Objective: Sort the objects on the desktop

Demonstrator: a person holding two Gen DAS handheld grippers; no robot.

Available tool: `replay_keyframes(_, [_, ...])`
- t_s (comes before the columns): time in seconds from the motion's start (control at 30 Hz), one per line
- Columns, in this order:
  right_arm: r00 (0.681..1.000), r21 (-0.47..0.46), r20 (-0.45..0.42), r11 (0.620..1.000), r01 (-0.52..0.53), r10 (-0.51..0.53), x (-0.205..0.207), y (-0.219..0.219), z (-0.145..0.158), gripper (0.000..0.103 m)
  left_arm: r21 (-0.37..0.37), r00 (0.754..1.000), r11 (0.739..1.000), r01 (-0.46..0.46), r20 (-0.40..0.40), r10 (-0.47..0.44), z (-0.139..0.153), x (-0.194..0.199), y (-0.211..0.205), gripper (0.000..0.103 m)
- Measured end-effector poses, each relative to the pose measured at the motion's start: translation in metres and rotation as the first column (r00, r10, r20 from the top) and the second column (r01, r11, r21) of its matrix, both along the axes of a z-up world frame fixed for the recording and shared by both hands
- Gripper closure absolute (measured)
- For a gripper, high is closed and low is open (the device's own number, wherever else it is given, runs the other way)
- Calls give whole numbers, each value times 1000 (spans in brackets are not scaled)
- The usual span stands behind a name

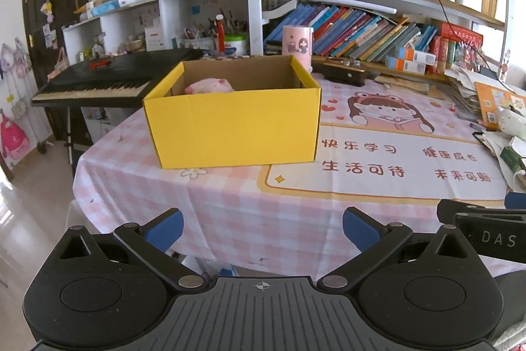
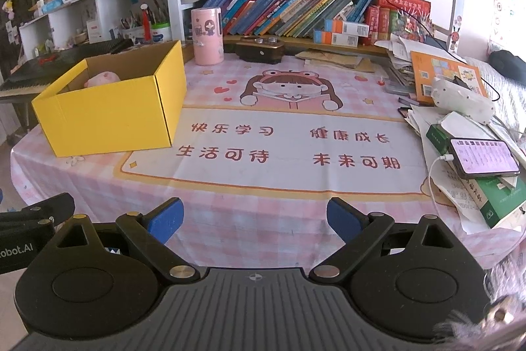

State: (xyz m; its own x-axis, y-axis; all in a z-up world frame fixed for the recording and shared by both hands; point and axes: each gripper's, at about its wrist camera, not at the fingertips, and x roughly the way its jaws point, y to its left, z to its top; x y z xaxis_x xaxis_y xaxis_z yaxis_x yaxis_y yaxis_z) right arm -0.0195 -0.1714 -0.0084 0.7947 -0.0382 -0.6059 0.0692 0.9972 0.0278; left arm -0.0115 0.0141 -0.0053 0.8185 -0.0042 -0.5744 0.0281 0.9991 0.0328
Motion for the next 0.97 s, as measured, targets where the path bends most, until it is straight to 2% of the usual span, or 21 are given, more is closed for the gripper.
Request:
replay_keyframes(0.3, [1000, -2, -11, 1000, -6, 6, 3, 3, 0, 9, -17, 1000, 1000, 1, -12, -2, 0, 3, 2, 0])
replay_keyframes(0.53, [1000, 3, -18, 1000, -4, 4, 7, 2, -1, 9, -37, 1000, 999, 11, 20, -10, 3, 3, 2, 0])
replay_keyframes(0.83, [999, 11, -39, 1000, 0, 0, 13, 0, -6, 9, -35, 1000, 999, 9, 1, -9, 0, 8, 1, 0])
replay_keyframes(0.97, [999, 13, -52, 1000, 1, -1, 17, -1, -9, 9, -62, 1000, 998, -2, -25, 0, -3, 12, 4, 0])
